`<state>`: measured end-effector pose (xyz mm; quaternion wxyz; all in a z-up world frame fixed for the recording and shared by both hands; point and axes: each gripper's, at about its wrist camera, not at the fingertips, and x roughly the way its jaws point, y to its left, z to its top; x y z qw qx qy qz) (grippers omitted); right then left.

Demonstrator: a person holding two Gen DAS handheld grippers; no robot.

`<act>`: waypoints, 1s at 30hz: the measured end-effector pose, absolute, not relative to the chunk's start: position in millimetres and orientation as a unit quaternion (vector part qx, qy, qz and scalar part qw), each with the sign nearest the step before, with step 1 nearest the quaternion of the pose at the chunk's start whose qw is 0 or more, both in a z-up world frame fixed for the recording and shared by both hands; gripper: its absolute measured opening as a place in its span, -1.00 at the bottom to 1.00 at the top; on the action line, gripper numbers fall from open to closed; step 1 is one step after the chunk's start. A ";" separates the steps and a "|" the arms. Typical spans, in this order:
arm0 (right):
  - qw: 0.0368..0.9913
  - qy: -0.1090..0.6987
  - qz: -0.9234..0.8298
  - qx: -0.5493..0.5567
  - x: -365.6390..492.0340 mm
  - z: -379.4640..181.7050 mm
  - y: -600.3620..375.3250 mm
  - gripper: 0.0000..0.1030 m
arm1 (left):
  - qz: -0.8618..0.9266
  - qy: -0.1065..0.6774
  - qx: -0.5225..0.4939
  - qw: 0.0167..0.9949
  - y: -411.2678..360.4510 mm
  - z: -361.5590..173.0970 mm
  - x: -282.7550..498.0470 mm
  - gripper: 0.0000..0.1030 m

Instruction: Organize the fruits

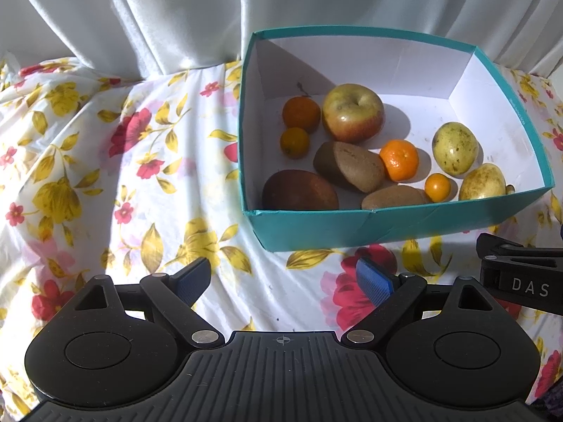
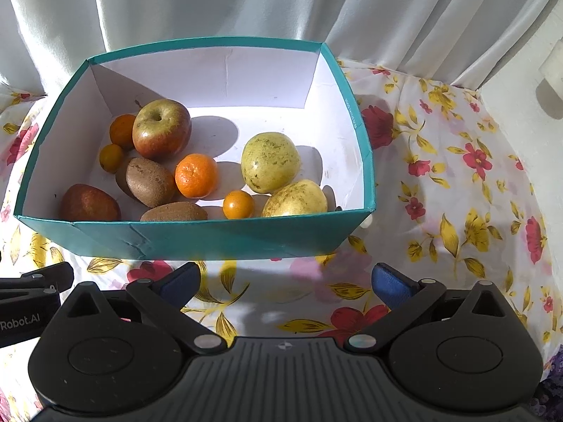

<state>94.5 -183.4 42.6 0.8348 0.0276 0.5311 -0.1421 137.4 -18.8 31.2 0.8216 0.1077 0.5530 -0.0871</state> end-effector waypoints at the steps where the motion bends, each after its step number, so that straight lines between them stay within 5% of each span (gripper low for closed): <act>1: 0.835 0.531 -0.142 0.028 94.6 42.5 -183.5 1.00 | -0.087 0.553 0.107 0.822 -18.5 31.5 137.4 0.81; 30: 0.834 0.534 -0.135 0.020 92.2 43.4 -181.3 1.00 | -0.085 0.557 0.110 0.819 -18.9 29.4 136.7 0.81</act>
